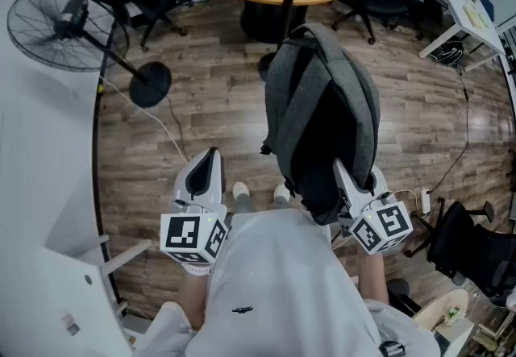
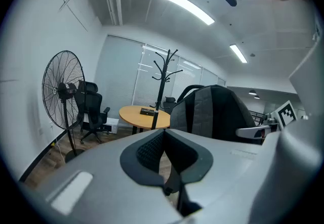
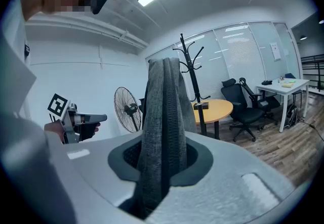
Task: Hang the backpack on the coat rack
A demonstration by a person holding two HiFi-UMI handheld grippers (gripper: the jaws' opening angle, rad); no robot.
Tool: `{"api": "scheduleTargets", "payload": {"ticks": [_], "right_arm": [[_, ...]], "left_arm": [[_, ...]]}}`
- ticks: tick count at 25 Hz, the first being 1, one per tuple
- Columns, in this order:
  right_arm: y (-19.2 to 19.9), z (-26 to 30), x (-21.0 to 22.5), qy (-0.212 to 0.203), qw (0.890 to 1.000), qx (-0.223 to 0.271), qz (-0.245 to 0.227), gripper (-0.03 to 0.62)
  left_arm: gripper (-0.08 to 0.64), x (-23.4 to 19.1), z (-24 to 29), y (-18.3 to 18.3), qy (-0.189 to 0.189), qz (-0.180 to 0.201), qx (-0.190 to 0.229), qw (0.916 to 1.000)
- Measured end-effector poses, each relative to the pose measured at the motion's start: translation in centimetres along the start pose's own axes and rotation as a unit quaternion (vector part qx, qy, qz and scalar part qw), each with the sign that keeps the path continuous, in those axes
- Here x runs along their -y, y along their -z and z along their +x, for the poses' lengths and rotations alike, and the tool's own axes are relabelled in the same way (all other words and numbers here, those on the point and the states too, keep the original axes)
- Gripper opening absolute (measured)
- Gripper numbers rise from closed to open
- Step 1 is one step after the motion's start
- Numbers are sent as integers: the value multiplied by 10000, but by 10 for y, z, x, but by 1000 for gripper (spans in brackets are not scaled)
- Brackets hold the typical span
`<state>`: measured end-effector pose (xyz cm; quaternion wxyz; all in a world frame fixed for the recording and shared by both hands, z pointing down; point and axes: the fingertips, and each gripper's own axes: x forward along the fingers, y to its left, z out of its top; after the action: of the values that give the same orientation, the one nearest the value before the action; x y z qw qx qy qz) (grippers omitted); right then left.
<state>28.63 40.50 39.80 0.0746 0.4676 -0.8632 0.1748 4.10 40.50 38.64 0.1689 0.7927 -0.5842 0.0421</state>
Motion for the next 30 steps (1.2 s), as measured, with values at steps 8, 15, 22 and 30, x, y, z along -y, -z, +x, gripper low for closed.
{"api": "scheduleTargets", "payload": {"ticks": [8, 15, 22, 30], "right_arm": [[-4, 15, -10, 82, 10000, -24, -47, 87], [-7, 32, -18, 261, 9996, -1, 134, 87], [-12, 54, -39, 470, 9987, 163, 145, 87], [-3, 73, -67, 559, 9981, 221, 165, 87]], "left_arm": [[17, -17, -3, 2, 103, -126, -8, 9999], [17, -45, -6, 16, 159, -429, -189, 9988], [17, -73, -2, 2, 430, -382, 15, 9983], [17, -112, -17, 1, 465, -508, 172, 9975]]}}
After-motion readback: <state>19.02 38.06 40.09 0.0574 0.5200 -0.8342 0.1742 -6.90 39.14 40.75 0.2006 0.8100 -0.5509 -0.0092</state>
